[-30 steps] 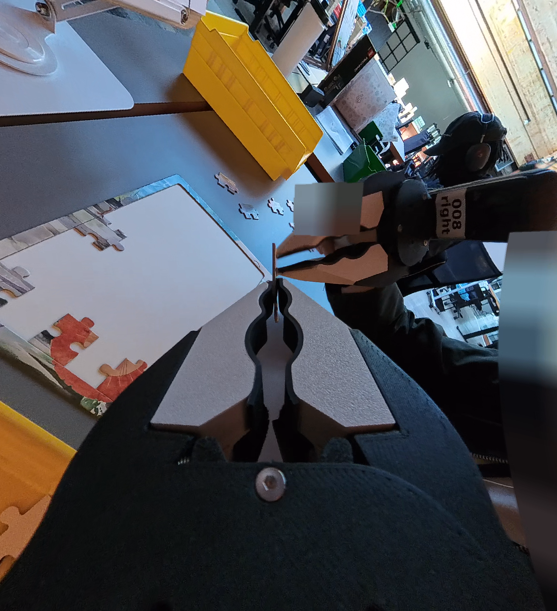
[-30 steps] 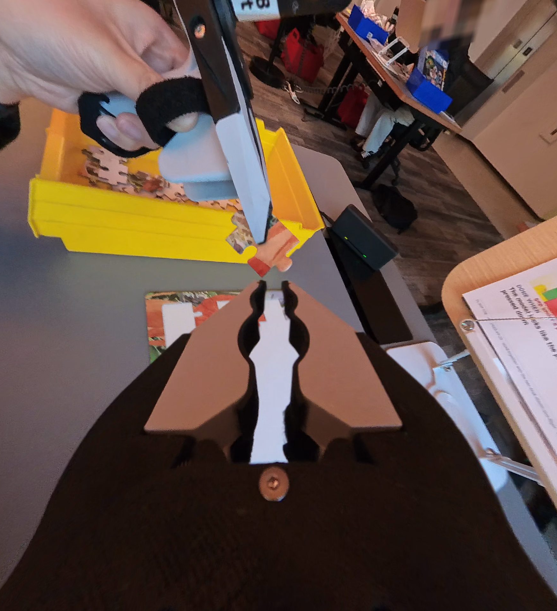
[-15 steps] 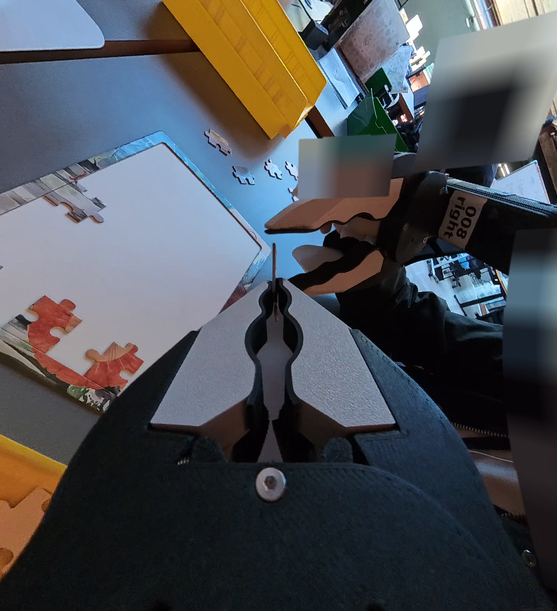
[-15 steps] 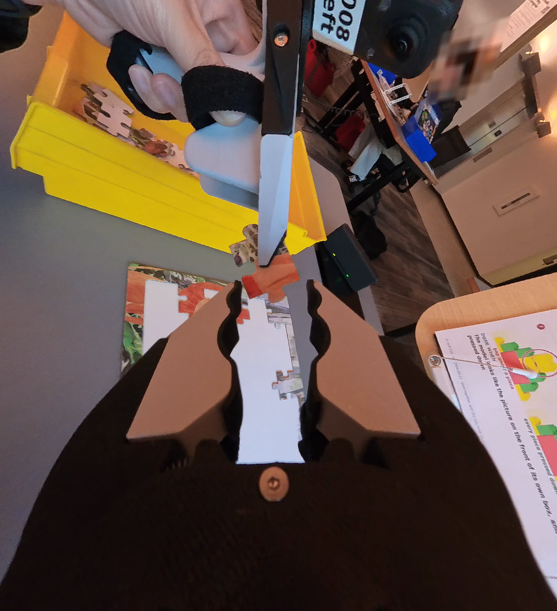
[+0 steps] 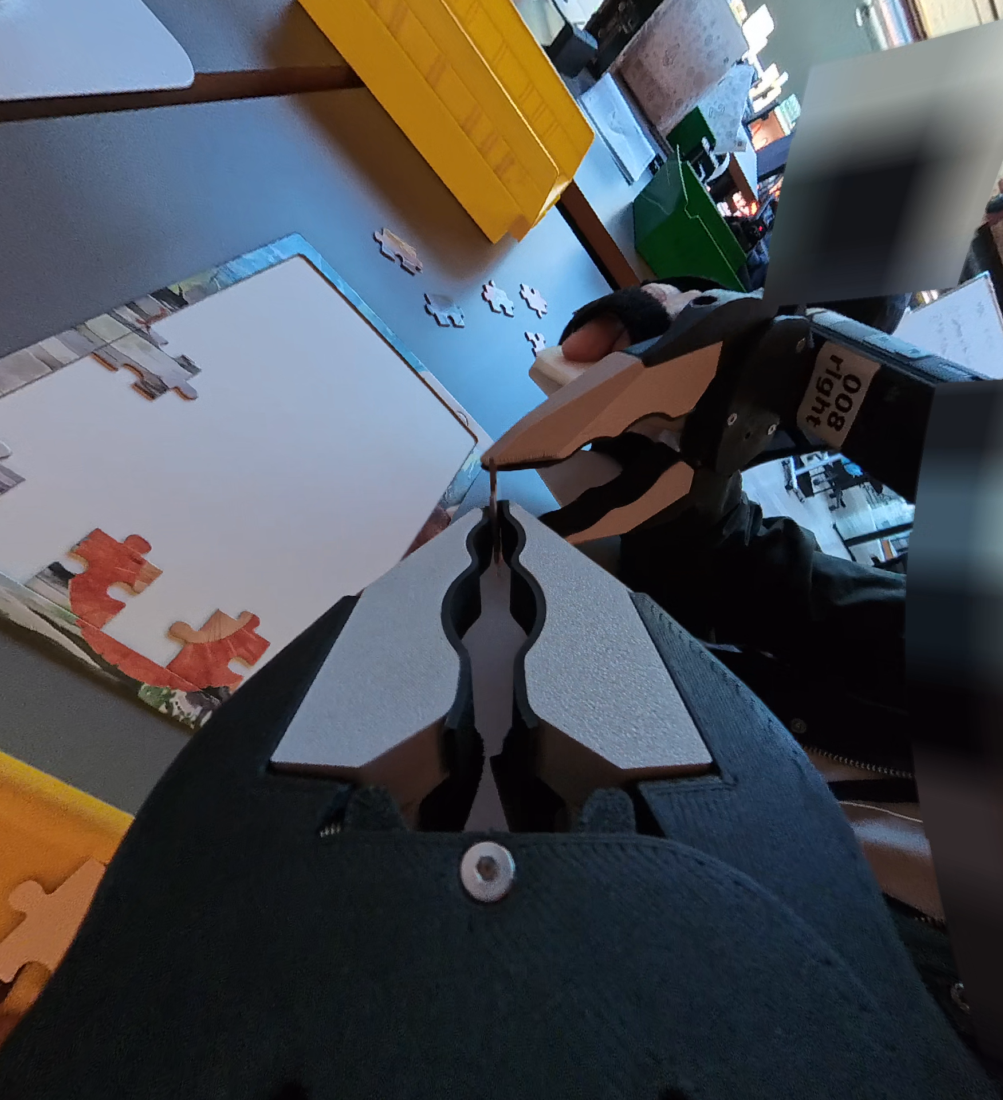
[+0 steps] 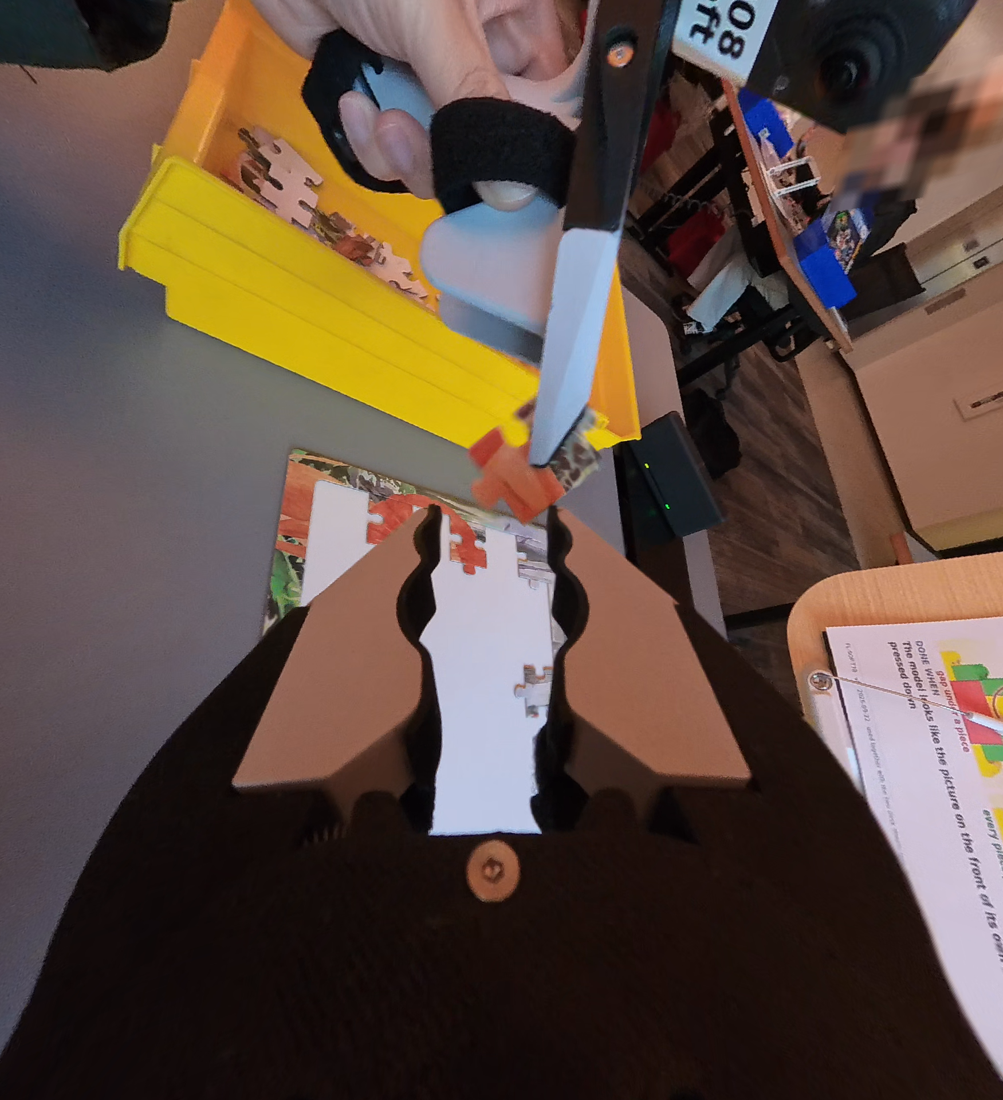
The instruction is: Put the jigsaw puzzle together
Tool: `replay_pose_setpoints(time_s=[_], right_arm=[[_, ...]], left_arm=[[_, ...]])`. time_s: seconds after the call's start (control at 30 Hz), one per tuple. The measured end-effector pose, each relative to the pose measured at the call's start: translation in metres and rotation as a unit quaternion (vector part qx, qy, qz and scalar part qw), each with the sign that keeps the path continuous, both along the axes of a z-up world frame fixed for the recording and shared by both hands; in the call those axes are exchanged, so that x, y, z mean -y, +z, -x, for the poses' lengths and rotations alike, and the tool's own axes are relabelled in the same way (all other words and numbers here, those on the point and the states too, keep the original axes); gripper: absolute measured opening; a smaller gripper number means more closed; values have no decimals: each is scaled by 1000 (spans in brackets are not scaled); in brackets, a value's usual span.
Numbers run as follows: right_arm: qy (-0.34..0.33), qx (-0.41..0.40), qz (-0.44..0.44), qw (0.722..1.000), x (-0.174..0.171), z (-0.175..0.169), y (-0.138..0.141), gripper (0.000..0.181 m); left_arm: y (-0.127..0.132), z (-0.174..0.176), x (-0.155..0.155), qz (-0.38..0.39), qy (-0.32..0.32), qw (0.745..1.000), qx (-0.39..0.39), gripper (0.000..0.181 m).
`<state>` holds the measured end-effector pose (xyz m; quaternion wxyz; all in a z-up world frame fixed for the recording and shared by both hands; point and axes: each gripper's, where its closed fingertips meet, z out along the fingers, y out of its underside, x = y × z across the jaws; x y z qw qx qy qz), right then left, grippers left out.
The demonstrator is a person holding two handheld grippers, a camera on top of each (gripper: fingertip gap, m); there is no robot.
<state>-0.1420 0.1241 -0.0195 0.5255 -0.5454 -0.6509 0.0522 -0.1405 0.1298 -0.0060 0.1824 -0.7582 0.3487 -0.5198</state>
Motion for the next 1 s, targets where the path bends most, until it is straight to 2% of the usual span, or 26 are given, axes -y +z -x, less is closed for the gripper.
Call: replay_pose_setpoints(time_s=[0.1,0.27,0.53,0.77,0.87,1.0], right_arm=[[22,-7,10,1000,10,6,2,28],[18,-8,15,1000,9,6,2,27],[-40,-83,53,994,-9,7,16,27],[-118,-100,18,988,-32,-9,26,27],[-126,-135,30,982,-35,-13,35,26],[-111,-117,36,986,-32,-14,30,29]], left_arm=[[10,2,-2,2,7,1000,26,0],[9,3,-2,4,7,1000,25,0],[14,4,-7,-2,22,999,37,0],[15,1,-6,1,18,999,42,0],[16,1,-5,2,15,999,46,0],[17,2,-7,-1,22,999,46,0]])
